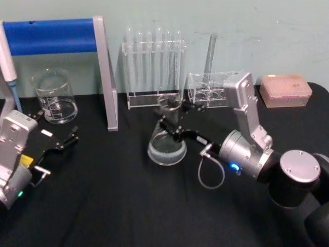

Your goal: Grasp the erlenmeyer flask with one hand, shake it three times, then place it back.

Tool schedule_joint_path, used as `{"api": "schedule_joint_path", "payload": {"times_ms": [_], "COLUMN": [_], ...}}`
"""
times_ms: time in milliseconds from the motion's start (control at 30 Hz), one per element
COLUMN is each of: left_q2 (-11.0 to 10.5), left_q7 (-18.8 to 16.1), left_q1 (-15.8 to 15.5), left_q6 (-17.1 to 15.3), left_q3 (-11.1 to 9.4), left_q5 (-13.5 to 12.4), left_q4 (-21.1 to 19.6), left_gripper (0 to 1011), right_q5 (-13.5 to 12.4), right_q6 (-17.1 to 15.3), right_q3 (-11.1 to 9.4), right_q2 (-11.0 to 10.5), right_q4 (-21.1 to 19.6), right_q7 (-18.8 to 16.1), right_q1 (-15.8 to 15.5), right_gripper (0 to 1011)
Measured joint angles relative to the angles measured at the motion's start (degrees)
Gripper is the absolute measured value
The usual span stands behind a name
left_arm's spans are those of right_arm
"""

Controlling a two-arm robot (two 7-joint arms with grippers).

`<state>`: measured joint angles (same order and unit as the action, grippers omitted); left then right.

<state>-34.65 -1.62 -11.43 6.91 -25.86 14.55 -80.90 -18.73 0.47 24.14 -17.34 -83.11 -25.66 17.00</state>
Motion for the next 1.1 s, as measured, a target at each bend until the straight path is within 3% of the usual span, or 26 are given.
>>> {"api": "schedule_joint_path", "payload": {"times_ms": [567,867,1100], "left_q2": [0.0,0.0,0.0], "left_q7": [0.0,0.0,0.0], "left_q1": [0.0,0.0,0.0], "left_q6": [0.0,0.0,0.0], "left_q3": [0.0,0.0,0.0], "left_q5": [0.0,0.0,0.0], "left_q4": [0.0,0.0,0.0], "left_gripper": [1001,1001,1001], "right_q5": [-2.6,-3.8,-4.1], "right_q6": [0.0,0.4,0.7], "right_q3": [7.0,9.0,8.7], "right_q2": [-2.9,-4.1,-4.2], "right_q4": [-5.0,-6.0,-5.1], "right_q7": [-7.8,-9.1,-7.2], "right_q1": [-1.4,-1.3,-0.5], "right_gripper": [450,450,450]}}
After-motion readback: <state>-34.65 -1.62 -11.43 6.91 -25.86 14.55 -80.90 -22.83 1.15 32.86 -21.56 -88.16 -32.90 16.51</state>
